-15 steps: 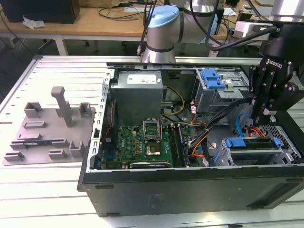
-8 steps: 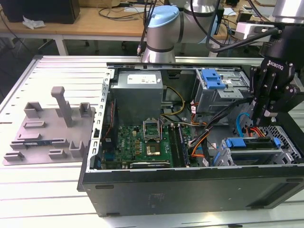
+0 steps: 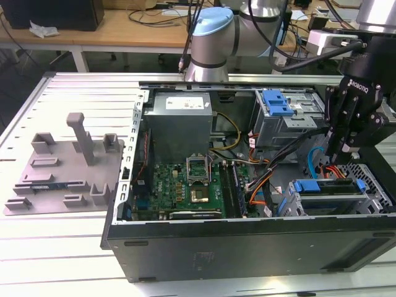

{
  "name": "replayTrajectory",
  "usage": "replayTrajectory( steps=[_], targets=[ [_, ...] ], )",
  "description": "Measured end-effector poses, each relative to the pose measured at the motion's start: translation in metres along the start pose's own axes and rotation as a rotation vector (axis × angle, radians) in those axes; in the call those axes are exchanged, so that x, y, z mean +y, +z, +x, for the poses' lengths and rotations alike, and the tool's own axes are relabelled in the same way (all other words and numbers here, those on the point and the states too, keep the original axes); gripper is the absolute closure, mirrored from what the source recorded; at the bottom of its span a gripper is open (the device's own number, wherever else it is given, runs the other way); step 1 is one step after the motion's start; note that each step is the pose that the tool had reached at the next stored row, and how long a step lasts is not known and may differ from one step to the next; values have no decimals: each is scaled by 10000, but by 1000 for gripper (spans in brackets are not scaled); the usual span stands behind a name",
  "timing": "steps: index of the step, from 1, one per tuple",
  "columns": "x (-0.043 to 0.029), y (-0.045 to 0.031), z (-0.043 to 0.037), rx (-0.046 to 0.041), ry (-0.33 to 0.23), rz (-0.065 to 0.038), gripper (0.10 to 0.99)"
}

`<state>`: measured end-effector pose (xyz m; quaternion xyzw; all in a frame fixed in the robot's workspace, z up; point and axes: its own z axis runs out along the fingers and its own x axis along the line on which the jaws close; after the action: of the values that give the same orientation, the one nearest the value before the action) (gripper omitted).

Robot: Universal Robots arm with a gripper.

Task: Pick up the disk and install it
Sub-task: 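Insert the second disk wire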

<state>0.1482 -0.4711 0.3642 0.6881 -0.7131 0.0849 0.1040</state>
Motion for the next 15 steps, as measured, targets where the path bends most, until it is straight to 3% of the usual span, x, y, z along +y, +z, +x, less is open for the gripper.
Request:
replayTrajectory(
  steps=[5,7,15],
  targets=[
    [0,1,1,1,1,0,784],
    [0,1,1,1,0,0,918],
    [0,1,0,1,0,0,925]
  ],
)
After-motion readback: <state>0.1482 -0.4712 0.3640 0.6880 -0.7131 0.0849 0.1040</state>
